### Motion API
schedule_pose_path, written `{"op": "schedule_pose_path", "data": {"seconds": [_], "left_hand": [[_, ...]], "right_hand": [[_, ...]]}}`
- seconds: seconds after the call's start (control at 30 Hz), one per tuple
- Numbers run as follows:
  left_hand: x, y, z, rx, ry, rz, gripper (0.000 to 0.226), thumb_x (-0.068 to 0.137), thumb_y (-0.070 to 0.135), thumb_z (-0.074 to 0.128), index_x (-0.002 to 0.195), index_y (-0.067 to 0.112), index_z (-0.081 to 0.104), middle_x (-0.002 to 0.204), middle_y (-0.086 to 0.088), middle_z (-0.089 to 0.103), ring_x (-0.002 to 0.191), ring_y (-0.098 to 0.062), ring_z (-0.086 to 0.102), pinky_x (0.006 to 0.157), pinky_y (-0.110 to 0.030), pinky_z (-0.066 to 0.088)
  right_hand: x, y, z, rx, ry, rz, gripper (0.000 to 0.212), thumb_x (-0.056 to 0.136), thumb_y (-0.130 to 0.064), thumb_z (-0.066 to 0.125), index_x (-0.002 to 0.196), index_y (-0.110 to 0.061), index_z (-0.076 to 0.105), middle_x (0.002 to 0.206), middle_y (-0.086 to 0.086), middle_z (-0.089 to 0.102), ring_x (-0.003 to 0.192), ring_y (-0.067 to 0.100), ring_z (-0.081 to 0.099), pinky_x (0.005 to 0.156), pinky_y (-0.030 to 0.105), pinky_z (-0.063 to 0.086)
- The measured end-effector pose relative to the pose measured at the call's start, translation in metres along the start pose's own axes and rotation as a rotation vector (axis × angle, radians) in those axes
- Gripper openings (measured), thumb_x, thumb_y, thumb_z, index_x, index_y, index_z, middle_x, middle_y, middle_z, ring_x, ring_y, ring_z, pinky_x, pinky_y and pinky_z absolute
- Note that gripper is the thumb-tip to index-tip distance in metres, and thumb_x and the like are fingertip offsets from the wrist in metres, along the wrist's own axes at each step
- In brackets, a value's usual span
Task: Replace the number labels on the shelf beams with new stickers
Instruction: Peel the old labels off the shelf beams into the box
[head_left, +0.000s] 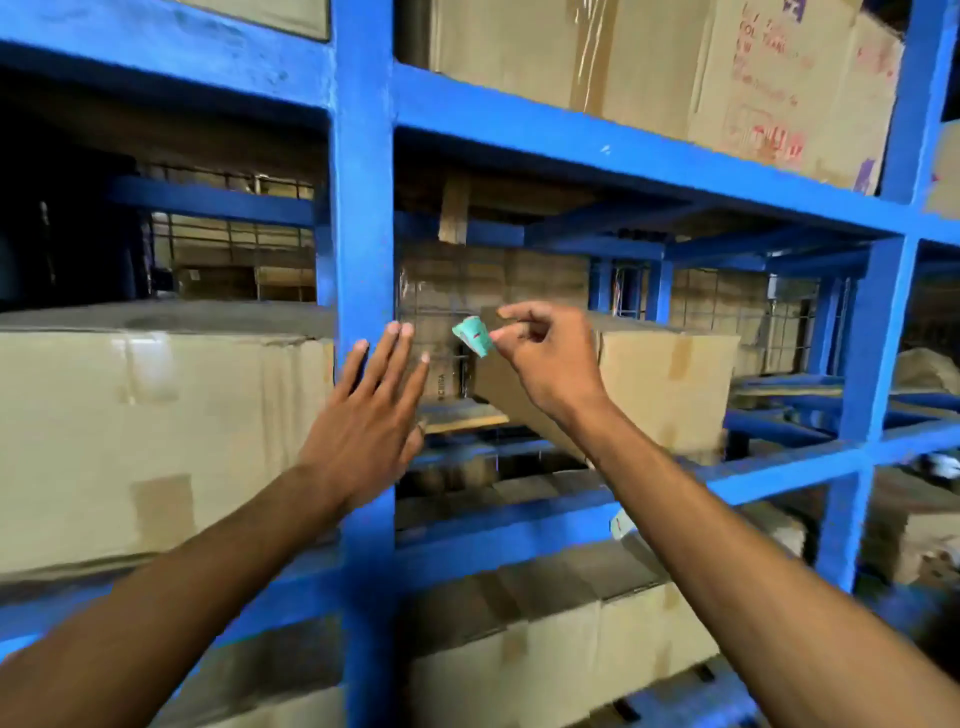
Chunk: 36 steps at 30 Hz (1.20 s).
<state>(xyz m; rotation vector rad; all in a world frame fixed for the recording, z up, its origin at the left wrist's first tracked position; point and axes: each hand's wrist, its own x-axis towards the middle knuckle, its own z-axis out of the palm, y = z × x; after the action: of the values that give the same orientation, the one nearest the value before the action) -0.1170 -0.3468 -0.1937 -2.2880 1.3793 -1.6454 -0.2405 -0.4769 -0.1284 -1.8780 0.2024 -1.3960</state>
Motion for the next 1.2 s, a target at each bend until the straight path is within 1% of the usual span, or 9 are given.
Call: {"op": "schedule_pose_path", "data": {"seconds": [0.07, 0.23, 0.43, 0.57, 0.7, 0.83, 0.93, 1.07, 1.2], "left_hand": [[-0.042, 0.015, 0.015, -0.04, -0.031, 0.01, 0.062, 0.087, 0.037, 0.034, 0.139, 0.003, 0.038, 0.15, -0.026, 0.025, 0.14, -0.04, 0.021, 0.113, -0.054, 0.025], [-0.137, 0.052, 0.053, -0.06, -0.157, 0.124, 0.062, 0.083, 0.033, 0.035, 0.135, 0.003, 0.045, 0.145, -0.024, 0.037, 0.136, -0.037, 0.034, 0.108, -0.052, 0.031], [-0.222, 0.09, 0.078, -0.181, -0.365, 0.186, 0.071, 0.079, 0.033, 0.057, 0.14, 0.002, 0.037, 0.15, -0.026, 0.026, 0.14, -0.039, 0.023, 0.112, -0.053, 0.027], [-0.261, 0.108, 0.094, -0.171, -0.537, 0.207, 0.079, 0.085, 0.04, 0.047, 0.147, 0.005, 0.013, 0.155, -0.024, 0.0, 0.144, -0.037, -0.003, 0.117, -0.05, 0.003], [-0.279, 0.118, 0.108, -0.171, -0.608, 0.225, 0.078, 0.084, 0.043, 0.046, 0.148, 0.011, 0.015, 0.156, -0.022, -0.007, 0.143, -0.036, -0.011, 0.116, -0.051, -0.001], [-0.282, 0.118, 0.117, -0.108, -0.608, 0.237, 0.079, 0.078, 0.045, 0.053, 0.145, 0.012, 0.026, 0.157, -0.021, -0.004, 0.144, -0.035, -0.008, 0.116, -0.05, 0.0], [-0.284, 0.121, 0.121, -0.066, -0.601, 0.248, 0.082, 0.076, 0.048, 0.055, 0.144, 0.012, 0.026, 0.157, -0.022, -0.005, 0.144, -0.036, -0.011, 0.115, -0.051, -0.002], [-0.287, 0.126, 0.124, -0.031, -0.607, 0.236, 0.088, 0.075, 0.05, 0.055, 0.145, 0.009, 0.021, 0.156, -0.024, -0.006, 0.143, -0.039, -0.012, 0.114, -0.054, -0.003], [-0.288, 0.131, 0.125, -0.021, -0.619, 0.217, 0.09, 0.076, 0.05, 0.054, 0.146, 0.008, 0.016, 0.155, -0.025, -0.008, 0.142, -0.04, -0.016, 0.113, -0.055, -0.004]], "right_hand": [[-0.041, 0.023, 0.016, 0.017, -0.031, 0.064, 0.021, 0.082, 0.011, 0.054, 0.1, 0.009, 0.066, 0.098, 0.024, 0.069, 0.082, 0.016, 0.057, 0.066, 0.015, 0.045], [-0.142, 0.098, 0.039, -0.243, -0.12, 0.221, 0.02, 0.078, 0.001, 0.06, 0.092, -0.002, 0.073, 0.087, 0.018, 0.074, 0.075, 0.014, 0.061, 0.081, 0.035, 0.055], [-0.237, 0.166, 0.039, -0.32, -0.202, 0.541, 0.015, 0.077, 0.005, 0.058, 0.083, -0.003, 0.069, 0.076, 0.015, 0.067, 0.065, 0.014, 0.059, 0.06, 0.019, 0.051], [-0.301, 0.205, 0.039, -0.416, -0.284, 0.719, 0.014, 0.074, 0.008, 0.056, 0.073, -0.003, 0.065, 0.065, 0.014, 0.063, 0.063, 0.031, 0.067, 0.061, 0.035, 0.057], [-0.357, 0.239, 0.038, -0.487, -0.32, 0.93, 0.013, 0.071, 0.005, 0.06, 0.075, -0.007, 0.062, 0.079, 0.018, 0.068, 0.079, 0.035, 0.068, 0.072, 0.039, 0.057], [-0.399, 0.266, 0.033, -0.58, -0.4, 1.075, 0.011, 0.069, -0.003, 0.066, 0.067, -0.011, 0.058, 0.081, 0.008, 0.065, 0.089, 0.027, 0.067, 0.069, 0.024, 0.049], [-0.418, 0.28, 0.024, -0.577, -0.397, 1.164, 0.008, 0.068, -0.004, 0.069, 0.075, -0.004, 0.065, 0.085, 0.011, 0.069, 0.087, 0.023, 0.067, 0.072, 0.028, 0.053], [-0.433, 0.292, 0.014, -0.57, -0.392, 1.204, 0.027, 0.074, -0.005, 0.071, 0.1, -0.004, 0.066, 0.11, 0.015, 0.067, 0.1, 0.027, 0.065, 0.087, 0.033, 0.053], [-0.436, 0.294, 0.006, -0.55, -0.336, 1.248, 0.02, 0.073, -0.005, 0.073, 0.09, -0.001, 0.064, 0.098, 0.016, 0.066, 0.093, 0.031, 0.065, 0.083, 0.044, 0.056]]}}
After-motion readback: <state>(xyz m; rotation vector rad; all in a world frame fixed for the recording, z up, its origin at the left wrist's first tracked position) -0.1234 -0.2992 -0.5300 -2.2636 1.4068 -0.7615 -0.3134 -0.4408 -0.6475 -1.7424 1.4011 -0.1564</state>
